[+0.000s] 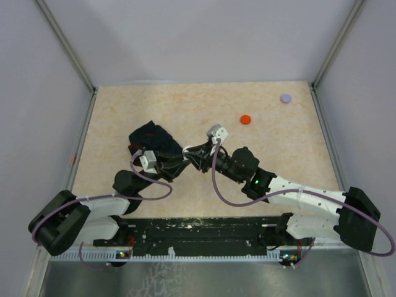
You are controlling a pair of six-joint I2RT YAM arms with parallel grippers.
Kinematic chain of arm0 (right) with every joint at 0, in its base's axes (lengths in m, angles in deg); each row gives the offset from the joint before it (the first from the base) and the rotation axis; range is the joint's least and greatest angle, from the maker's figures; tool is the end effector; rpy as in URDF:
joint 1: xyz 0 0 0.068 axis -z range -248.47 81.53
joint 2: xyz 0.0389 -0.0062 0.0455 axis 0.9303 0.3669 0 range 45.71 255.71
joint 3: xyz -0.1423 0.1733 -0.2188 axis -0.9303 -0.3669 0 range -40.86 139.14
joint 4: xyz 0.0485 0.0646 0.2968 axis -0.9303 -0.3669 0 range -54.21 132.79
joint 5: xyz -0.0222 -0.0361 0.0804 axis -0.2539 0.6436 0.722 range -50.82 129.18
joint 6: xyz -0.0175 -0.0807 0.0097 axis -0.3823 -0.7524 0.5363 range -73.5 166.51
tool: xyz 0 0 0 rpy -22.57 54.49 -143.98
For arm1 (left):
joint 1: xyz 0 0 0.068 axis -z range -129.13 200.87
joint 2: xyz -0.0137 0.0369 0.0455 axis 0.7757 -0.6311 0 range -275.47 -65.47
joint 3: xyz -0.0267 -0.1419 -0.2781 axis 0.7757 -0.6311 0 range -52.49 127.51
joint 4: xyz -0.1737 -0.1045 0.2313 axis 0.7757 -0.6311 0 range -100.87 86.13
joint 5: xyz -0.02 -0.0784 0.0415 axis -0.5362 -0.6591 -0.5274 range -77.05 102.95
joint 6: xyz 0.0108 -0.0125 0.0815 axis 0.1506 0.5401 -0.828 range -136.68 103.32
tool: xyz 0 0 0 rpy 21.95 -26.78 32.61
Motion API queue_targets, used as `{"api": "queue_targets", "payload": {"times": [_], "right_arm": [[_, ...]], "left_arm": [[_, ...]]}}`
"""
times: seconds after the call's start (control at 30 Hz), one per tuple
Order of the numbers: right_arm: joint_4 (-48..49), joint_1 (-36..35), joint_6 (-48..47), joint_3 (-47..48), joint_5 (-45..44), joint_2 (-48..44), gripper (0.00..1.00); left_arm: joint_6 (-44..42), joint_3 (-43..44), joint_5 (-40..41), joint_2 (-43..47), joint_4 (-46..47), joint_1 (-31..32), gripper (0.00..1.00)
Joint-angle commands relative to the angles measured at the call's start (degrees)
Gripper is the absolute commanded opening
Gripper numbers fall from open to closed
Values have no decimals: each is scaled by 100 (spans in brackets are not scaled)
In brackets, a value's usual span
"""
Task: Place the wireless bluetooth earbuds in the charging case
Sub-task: Place the earbud in the charging case, then pick up the earbud from the center of the board.
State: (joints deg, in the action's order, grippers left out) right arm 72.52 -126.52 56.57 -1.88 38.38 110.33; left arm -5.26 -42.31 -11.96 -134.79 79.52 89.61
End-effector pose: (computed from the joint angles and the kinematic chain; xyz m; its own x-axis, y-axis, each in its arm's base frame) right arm 0.1734 0.2761 0.3270 -0.1098 0.1542 -0.9819 -0.8347 0.5220 0.1754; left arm 0.1693 -0.1752 0.2356 0.1423 -0.3444 -0.9280 0.9134 0.4070 -0.0110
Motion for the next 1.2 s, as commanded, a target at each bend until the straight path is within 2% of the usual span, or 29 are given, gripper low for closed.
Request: {"api": "queue_targets", "payload": {"times": [0.0, 0.23, 0.43, 0.63, 1.0, 1.17], "right_arm": [[247, -66, -46, 63, -43, -19, 24], [48, -86, -74, 118, -37, -2, 30], [-90, -86, -55, 188, -92, -54, 40], [-478, -88, -173, 330, -269, -292, 43], [-2100, -85, -513, 1023, -829, -577, 43], [-3035, 66, -709, 1372, -1076, -273, 43]], "left_arm": [[278, 125, -70, 57, 330, 11, 0], [367, 161, 108, 137, 159, 11, 0], [283, 133, 118, 156, 60, 11, 0], [212, -69, 295, 180, 10, 6, 0], [-234, -363, 481, 564, -564, 2, 0], [-369, -416, 1284, 1031, -1569, 2, 0]]}}
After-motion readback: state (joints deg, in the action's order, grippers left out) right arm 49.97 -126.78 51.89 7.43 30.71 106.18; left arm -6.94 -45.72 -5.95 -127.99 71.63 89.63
